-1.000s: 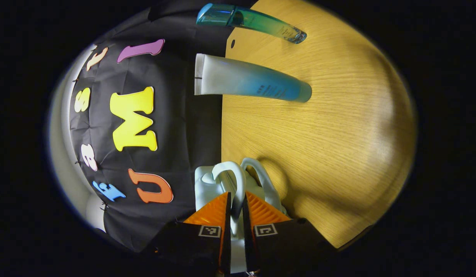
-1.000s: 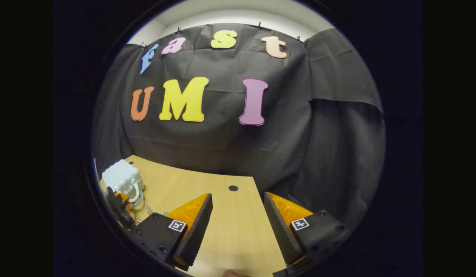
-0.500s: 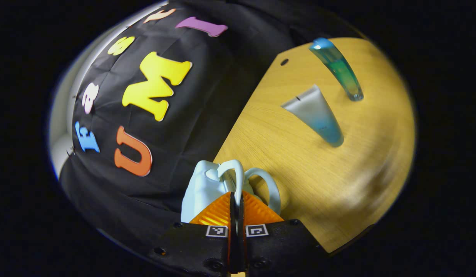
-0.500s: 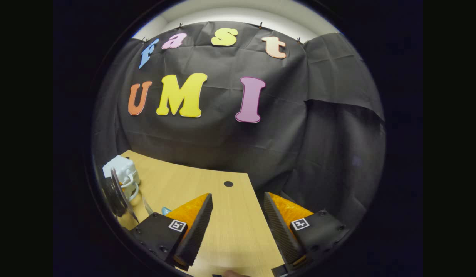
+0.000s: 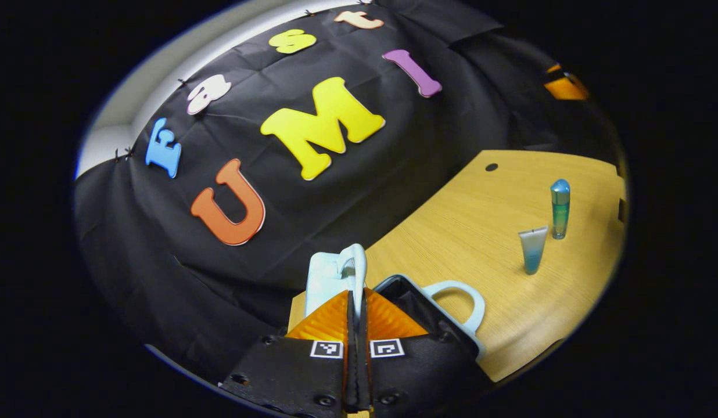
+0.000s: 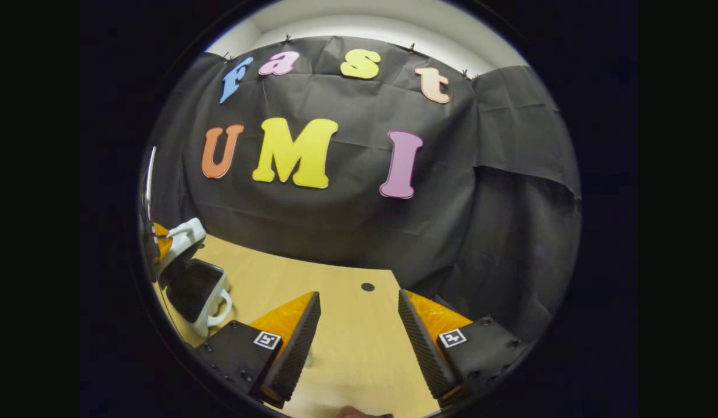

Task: First open the suitcase, pack the skin care products into it, and then close the suitcase.

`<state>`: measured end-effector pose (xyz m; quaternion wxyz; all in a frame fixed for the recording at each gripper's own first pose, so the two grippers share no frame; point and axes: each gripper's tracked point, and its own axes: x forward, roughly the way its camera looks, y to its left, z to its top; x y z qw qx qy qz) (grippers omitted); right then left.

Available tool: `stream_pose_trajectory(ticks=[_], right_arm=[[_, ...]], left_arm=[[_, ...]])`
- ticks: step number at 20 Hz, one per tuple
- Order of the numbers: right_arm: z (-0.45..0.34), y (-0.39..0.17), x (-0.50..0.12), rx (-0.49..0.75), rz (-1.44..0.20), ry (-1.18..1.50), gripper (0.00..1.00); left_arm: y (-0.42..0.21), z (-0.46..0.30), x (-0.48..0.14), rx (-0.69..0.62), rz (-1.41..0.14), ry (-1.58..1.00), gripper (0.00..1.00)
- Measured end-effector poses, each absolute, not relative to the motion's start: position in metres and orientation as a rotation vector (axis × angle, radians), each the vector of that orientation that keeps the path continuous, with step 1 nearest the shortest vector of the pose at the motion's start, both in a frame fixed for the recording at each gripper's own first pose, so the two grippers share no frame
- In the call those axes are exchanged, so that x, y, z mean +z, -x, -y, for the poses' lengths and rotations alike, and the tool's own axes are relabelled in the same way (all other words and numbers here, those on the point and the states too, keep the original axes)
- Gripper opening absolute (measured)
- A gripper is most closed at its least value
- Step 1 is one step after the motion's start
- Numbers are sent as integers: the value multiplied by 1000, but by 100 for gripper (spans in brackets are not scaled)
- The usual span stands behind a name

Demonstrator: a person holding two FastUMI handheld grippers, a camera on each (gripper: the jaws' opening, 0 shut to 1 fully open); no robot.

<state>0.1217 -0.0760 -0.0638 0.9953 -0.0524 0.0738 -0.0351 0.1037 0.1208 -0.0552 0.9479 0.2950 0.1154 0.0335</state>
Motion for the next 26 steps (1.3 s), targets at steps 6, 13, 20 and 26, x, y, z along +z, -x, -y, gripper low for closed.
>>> stream_pose_trajectory(ticks=[6,13,20,26], right_arm=[[-5,-122,-54,-36,-133,121,80],[-94,-122,-51,3,-165,112,79],[-151,-104,-60,57,-208,152,80],[-170,-88,-67,84,-226,223,80]], left_arm=[[-84,-232,-29,95,-186,-312,2],[-72,-379,-51,161,-164,-213,3],[-65,-496,-170,253,-327,87,3],[-54,-520,-277,266,-490,371,7]])
